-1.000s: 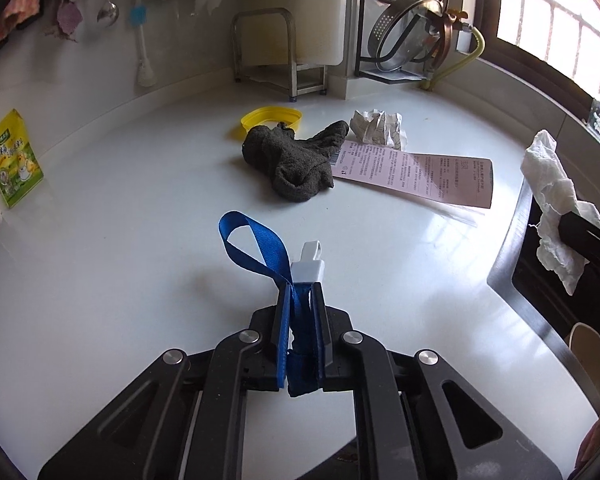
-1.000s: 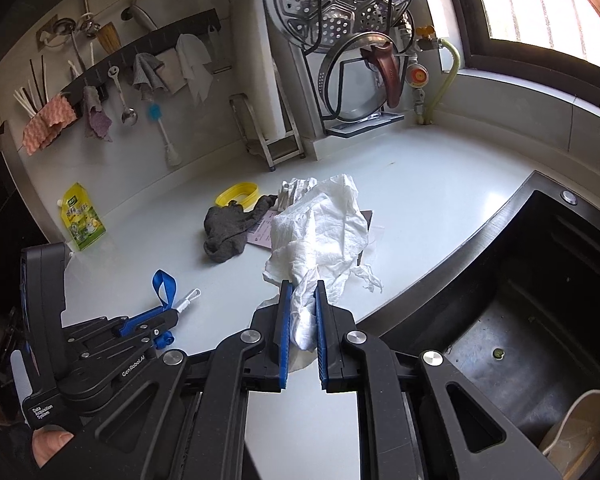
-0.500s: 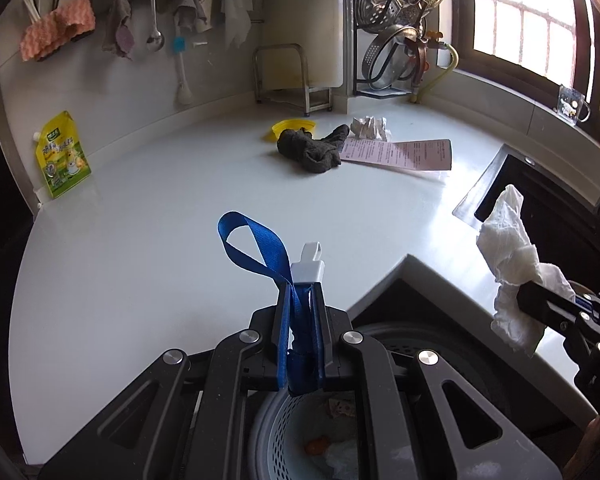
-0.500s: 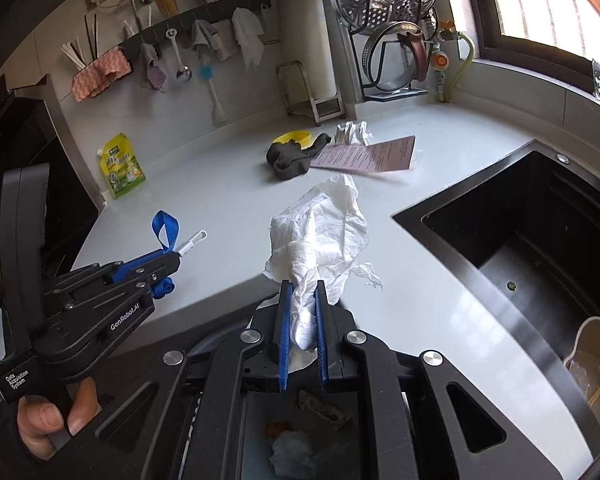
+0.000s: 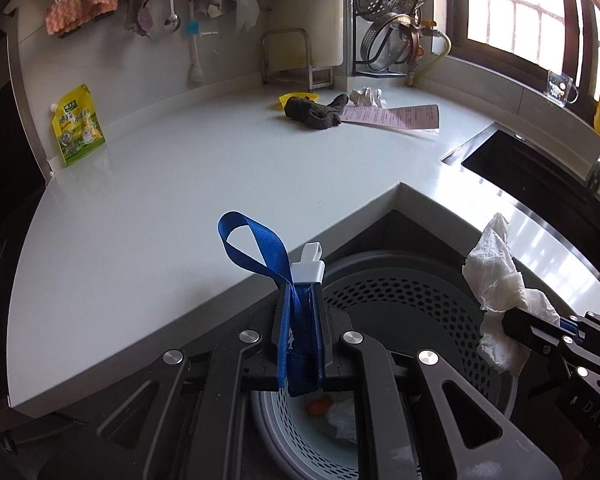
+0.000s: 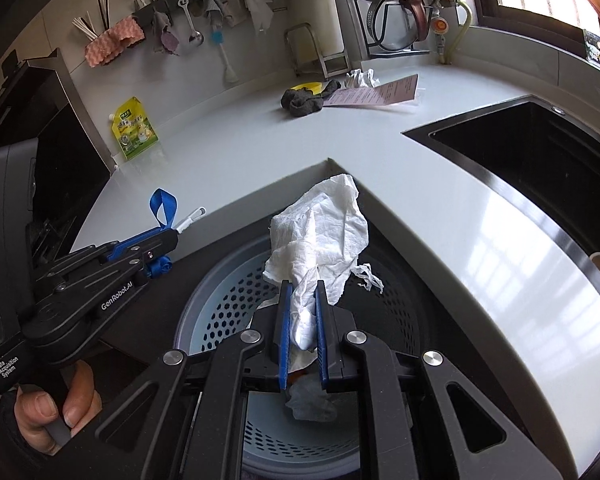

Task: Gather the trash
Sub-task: 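Carry the tissue and blue strap over the blue basket bin with both tools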

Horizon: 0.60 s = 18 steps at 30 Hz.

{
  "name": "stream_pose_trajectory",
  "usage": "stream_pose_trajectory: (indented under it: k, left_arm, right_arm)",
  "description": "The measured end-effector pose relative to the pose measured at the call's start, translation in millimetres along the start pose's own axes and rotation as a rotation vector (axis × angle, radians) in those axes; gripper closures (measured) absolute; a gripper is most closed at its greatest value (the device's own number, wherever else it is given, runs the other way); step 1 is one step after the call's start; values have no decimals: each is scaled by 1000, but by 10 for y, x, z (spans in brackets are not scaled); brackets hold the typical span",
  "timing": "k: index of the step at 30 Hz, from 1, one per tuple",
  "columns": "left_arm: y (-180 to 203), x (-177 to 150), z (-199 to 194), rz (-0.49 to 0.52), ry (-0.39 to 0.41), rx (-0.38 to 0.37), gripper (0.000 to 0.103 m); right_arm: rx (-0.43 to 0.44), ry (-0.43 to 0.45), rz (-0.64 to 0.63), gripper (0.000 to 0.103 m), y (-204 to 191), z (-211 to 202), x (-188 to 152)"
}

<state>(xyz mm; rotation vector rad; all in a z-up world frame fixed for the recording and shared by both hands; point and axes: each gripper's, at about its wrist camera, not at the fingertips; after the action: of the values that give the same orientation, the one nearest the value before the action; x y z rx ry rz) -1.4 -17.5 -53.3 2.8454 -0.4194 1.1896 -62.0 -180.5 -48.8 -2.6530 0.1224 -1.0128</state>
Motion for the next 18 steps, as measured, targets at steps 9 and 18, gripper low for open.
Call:
stream_pose_trajectory:
  k: [9, 18]
  left_arm:
    - [121, -223, 118, 0, -58, -20, 92]
    - [175, -315, 225, 2, -100, -29, 92]
  right_arm:
    - [10, -49, 13, 92, 17, 102, -213]
    - [-1, -77, 24, 92, 89, 202, -286]
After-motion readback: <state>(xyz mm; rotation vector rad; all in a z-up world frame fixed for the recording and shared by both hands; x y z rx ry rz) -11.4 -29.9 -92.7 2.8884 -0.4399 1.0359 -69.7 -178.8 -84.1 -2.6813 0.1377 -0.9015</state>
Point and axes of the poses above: each gripper's, at about its wrist camera, not at the fingertips, and z roughly the way its jaws point, y to its right, x to its top, and after that the axes turned 3 degrees about z, right-handed
